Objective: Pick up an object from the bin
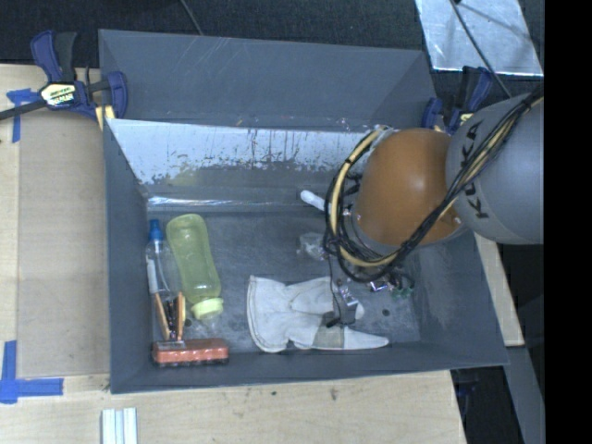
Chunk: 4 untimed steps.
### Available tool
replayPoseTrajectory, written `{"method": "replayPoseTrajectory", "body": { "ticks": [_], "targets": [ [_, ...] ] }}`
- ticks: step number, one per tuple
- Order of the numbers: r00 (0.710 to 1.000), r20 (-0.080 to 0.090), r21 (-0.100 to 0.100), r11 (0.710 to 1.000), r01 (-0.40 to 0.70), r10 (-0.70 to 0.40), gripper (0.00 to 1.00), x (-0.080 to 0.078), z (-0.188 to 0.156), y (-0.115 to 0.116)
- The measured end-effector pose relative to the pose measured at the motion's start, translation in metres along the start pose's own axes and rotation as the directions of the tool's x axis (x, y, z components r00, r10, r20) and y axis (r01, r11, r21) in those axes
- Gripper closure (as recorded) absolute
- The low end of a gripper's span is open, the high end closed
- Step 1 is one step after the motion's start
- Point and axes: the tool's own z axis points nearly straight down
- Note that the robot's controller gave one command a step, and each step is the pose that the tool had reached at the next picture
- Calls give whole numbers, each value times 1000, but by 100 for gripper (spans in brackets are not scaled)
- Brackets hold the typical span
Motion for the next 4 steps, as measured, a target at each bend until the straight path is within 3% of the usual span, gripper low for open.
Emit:
{"method": "replayPoseTrajectory", "body": {
  "ticks": [1, 2, 4],
  "targets": [
    [963, 2, 0, 963, -269, 269, 0, 5, 32, -5],
    [988, -5, -2, 988, -154, 154, 100, 14, 42, -12],
    [988, -4, -2, 988, -155, 155, 100, 14, 40, -12]
  ]
}}
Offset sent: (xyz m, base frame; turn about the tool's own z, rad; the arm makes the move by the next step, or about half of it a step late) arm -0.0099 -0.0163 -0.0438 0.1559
